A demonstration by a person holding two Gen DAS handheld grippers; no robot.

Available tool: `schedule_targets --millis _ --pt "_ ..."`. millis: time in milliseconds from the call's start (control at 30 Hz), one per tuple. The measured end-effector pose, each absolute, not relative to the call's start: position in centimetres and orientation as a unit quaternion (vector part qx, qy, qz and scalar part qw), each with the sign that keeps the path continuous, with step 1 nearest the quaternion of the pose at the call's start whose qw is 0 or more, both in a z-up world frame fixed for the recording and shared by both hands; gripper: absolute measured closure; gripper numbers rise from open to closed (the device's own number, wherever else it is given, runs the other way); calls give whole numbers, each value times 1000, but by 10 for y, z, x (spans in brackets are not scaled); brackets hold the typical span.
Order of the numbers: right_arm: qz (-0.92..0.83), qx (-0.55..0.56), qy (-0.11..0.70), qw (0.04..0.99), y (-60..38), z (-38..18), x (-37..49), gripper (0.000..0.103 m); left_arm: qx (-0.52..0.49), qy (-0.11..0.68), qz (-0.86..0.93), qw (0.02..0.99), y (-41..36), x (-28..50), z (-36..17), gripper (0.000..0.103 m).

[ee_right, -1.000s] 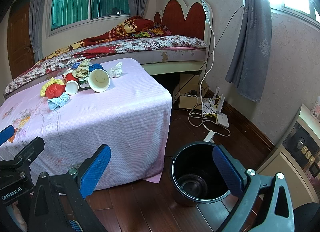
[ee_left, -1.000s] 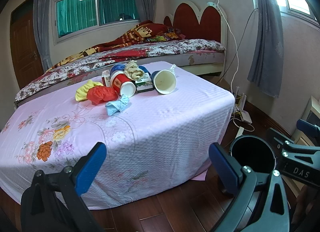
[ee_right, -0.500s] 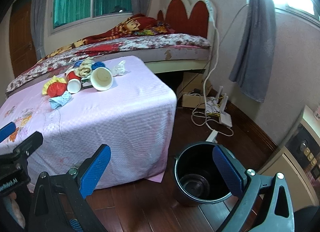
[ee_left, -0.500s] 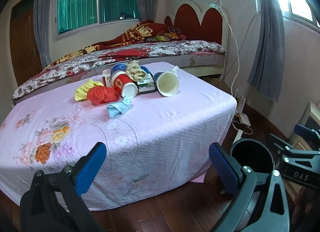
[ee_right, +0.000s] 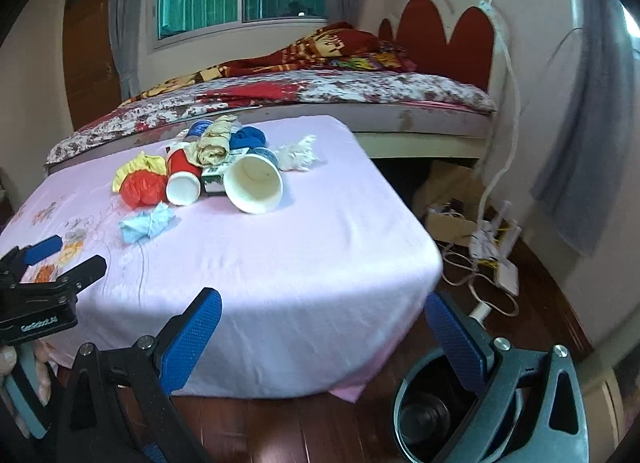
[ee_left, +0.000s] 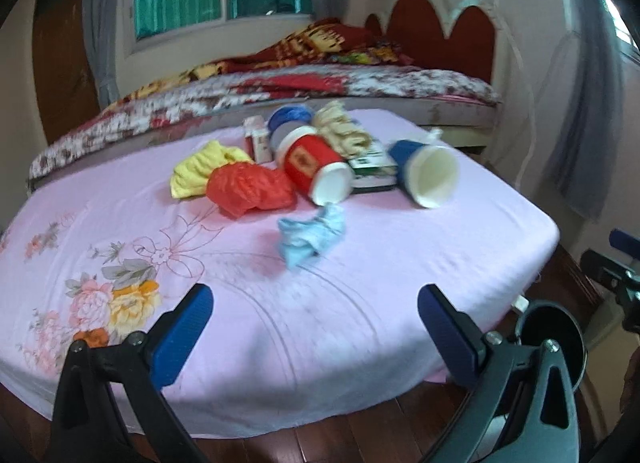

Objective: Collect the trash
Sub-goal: 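Grasp the light blue cloth with the left gripper while the right gripper grasps the blue-and-white paper cup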

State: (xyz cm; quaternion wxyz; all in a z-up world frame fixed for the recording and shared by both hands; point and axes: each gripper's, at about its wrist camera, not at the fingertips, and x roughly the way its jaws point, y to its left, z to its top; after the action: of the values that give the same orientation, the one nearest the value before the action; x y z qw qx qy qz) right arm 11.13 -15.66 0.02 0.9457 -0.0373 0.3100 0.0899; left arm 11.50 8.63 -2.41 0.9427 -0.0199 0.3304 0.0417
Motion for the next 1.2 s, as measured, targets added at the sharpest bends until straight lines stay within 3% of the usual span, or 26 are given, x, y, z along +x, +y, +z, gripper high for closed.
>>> schedule_targets --millis 267,367,467,500,600,933,1000,1033,1200 --pt "129 -59 307 941 -121 -16 185 1 -34 353 53 933 97 175 -44 7" --pt "141 -65 315 936 -108 -23 211 2 -38 368 45 928 99 191 -52 15" --pt "155 -73 323 931 -96 -29 232 3 -49 387 25 921 100 202 -59 34" --pt "160 -75 326 929 -94 -30 236 3 -53 391 17 919 101 205 -62 46" --pt "176 -83 330 924 -82 -33 250 3 -61 385 7 921 106 206 -59 61" --pt "178 -72 354 915 -56 -41 297 3 -73 372 17 925 116 214 -50 62" --pt "181 -66 354 915 -56 -41 299 19 -69 371 16 926 115 214 -49 63" --pt "188 -63 361 911 -56 -42 299 36 -66 370 15 927 114 212 -48 62" --pt "189 -59 348 916 -64 -31 284 45 -61 365 8 929 109 204 -44 63"
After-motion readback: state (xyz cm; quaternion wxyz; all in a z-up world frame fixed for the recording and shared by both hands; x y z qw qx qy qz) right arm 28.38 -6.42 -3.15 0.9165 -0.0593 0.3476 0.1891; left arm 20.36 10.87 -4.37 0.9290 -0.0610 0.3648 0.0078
